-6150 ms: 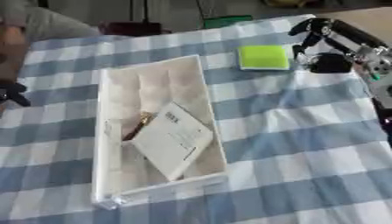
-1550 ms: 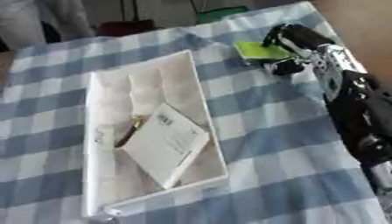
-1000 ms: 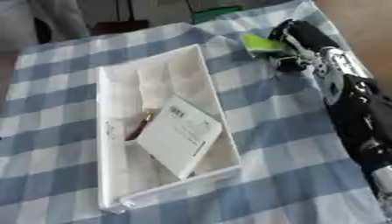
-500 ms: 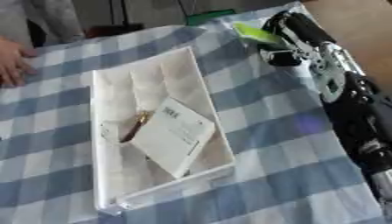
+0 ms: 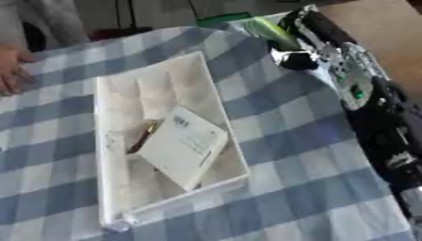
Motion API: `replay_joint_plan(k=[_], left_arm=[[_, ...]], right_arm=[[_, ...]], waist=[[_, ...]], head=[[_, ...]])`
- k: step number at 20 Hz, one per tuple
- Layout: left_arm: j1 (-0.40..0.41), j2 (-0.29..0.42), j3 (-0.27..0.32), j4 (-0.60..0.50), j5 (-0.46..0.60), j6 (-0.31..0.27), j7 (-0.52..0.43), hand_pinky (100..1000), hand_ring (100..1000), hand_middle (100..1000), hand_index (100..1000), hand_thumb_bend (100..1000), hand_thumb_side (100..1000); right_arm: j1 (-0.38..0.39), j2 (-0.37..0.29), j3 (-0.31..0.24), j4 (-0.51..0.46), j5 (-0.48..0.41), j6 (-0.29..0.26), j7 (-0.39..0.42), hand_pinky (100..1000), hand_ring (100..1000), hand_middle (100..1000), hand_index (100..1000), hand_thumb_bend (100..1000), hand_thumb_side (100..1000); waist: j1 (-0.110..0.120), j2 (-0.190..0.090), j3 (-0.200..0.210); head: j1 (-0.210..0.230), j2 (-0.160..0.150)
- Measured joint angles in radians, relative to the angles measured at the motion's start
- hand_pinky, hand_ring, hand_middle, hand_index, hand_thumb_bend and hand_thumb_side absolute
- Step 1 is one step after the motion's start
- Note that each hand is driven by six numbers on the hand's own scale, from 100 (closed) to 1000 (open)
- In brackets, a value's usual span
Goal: Pick up objects on the table and place them in the box.
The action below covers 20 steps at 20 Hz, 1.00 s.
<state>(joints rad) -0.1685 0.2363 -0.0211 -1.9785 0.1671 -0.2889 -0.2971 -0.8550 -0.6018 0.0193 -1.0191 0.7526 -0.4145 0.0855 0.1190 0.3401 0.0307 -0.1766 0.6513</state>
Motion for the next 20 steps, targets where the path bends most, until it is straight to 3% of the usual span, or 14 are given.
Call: replay_joint_plan(k=[1,2,11,14,20], left_arm=[[0.0,0.0,0.0,0.0,0.0,0.0,0.0,523,611,820,926,235,930],[0.0,0.0,0.0,0.0,0.0,0.001,0.001,523,611,820,927,235,930],[0.0,0.0,0.0,0.0,0.0,0.001,0.0,523,611,820,927,234,929],[0.0,0.0,0.0,0.0,0.0,0.001,0.0,524,614,821,928,232,929],[0.0,0.0,0.0,0.0,0.0,-0.001,-0.001,524,614,821,928,232,929]], right_arm=[[0.003,0.0,0.0,0.0,-0.001,-0.002,0.002,562,504,498,549,100,521],[0.003,0.0,0.0,0.0,-0.002,-0.004,0.005,563,504,498,550,100,606],[0.009,0.002,0.0,0.0,-0.005,-0.023,0.021,563,504,498,550,100,603],[0.01,0.002,0.0,0.0,-0.005,-0.028,0.025,557,499,493,543,100,689],[0.01,0.003,0.0,0.0,-0.006,-0.023,0.012,551,495,487,535,100,732]], waist=[[0.0,0.0,0.0],[0.0,0.0,0.0],[0.0,0.0,0.0],[0.0,0.0,0.001],[0.0,0.0,0.003]], head=[[0.0,0.0],[0.0,0.0],[0.0,0.001],[0.0,0.001],[-0.002,0.004]])
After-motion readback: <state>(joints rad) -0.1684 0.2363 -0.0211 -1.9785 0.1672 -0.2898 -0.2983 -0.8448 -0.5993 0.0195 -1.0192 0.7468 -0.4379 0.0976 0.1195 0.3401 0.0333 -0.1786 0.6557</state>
